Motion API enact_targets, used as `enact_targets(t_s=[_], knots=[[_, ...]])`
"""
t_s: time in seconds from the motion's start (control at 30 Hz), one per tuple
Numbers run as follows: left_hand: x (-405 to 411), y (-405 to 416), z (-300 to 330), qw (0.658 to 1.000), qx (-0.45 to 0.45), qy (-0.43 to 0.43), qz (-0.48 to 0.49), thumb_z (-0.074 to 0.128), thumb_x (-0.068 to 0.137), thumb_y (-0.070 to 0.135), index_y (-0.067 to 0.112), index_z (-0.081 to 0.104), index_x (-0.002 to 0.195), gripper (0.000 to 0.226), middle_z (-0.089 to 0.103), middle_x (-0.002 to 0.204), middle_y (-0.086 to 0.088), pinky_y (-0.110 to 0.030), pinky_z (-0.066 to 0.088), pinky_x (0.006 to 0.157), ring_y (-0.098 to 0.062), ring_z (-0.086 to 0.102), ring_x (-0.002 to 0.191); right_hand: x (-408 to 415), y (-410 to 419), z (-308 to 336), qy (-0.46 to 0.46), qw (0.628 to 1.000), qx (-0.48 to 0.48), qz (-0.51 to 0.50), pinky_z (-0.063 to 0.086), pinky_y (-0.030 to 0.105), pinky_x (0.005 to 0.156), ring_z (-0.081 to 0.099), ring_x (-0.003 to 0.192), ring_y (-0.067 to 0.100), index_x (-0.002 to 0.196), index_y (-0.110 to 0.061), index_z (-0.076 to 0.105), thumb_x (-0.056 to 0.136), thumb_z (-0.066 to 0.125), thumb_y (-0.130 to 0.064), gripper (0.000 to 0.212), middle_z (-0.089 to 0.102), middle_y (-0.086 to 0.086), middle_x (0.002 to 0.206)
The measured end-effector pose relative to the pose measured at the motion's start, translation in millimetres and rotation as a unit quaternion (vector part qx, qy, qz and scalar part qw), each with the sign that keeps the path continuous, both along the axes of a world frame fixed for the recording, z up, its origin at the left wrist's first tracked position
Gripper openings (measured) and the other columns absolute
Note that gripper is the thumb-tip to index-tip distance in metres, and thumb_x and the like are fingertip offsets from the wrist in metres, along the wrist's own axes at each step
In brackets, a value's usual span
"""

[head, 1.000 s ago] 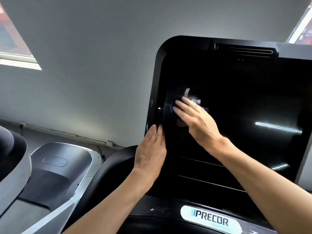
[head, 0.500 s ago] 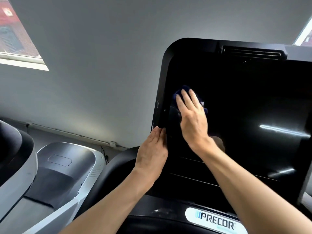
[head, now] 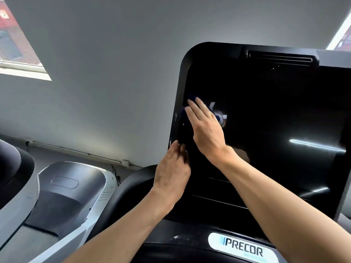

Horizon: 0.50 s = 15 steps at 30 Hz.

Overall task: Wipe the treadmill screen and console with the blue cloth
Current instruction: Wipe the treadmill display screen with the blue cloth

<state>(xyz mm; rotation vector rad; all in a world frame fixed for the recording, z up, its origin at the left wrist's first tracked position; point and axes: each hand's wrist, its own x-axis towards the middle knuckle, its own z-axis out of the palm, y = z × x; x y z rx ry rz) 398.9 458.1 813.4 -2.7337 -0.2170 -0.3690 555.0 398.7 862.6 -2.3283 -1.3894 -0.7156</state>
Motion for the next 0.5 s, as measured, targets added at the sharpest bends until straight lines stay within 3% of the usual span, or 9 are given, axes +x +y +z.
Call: enact_targets(t_s=[0.1,0.2,0.37,0.43,0.5], knots=[[5.2,-0.2,3.9,0.999,-0.028,-0.014,0.009,0.062,0.089,0.013,-0.005,0.058,0.135,0.050,0.059,0.136,-0.028,-0.048,0.012,0.127,-0.038,0.053,0.132,0.8,-8.9,1.8,-0.016,0.999,0.013,-0.047,0.025,0.039,0.123,0.017,0.154,0.028,0.155,-0.007,0.034,0.096,0.050,0.001,0.061,0.028,0.009,0.164],[12.3,0.1,5.3,0.997,-0.054,-0.057,0.001,0.070,0.088,0.014,-0.005,0.061,0.130,0.047,0.059,0.138,-0.026,-0.048,0.026,0.124,-0.038,0.053,0.133,-8.3,-29.9,-13.6,0.009,0.994,0.038,-0.099,0.030,0.042,0.121,0.012,0.155,0.029,0.156,-0.006,0.030,0.095,0.051,0.005,0.065,0.024,0.010,0.165],[25.9,0.0,6.5,0.986,-0.134,-0.102,-0.010,0.077,0.088,0.025,-0.009,0.043,0.145,0.074,0.039,0.155,-0.025,-0.043,0.037,0.119,-0.036,0.028,0.151,20.8,-21.3,14.0,-0.041,0.996,-0.072,0.025,0.027,0.041,0.121,0.015,0.155,0.026,0.155,-0.011,0.036,0.094,0.049,0.000,0.062,0.027,0.006,0.165],[31.7,-0.4,7.3,0.982,-0.152,-0.110,-0.008,0.074,0.088,0.022,-0.010,0.037,0.147,0.077,0.034,0.158,-0.025,-0.042,0.038,0.119,-0.035,0.024,0.153,36.6,-7.0,40.5,-0.041,0.996,-0.077,0.011,0.026,0.040,0.122,0.014,0.155,0.025,0.156,-0.012,0.033,0.094,0.049,0.001,0.066,0.024,0.005,0.166],[37.5,-1.5,9.7,0.979,-0.169,-0.119,-0.005,0.068,0.090,0.022,-0.011,0.033,0.150,0.077,0.030,0.160,-0.026,-0.043,0.037,0.119,-0.036,0.020,0.154,38.9,-6.4,51.1,-0.013,0.998,-0.022,-0.050,0.028,0.041,0.121,0.014,0.155,0.026,0.157,-0.010,0.031,0.092,0.047,0.004,0.068,0.023,0.007,0.166]])
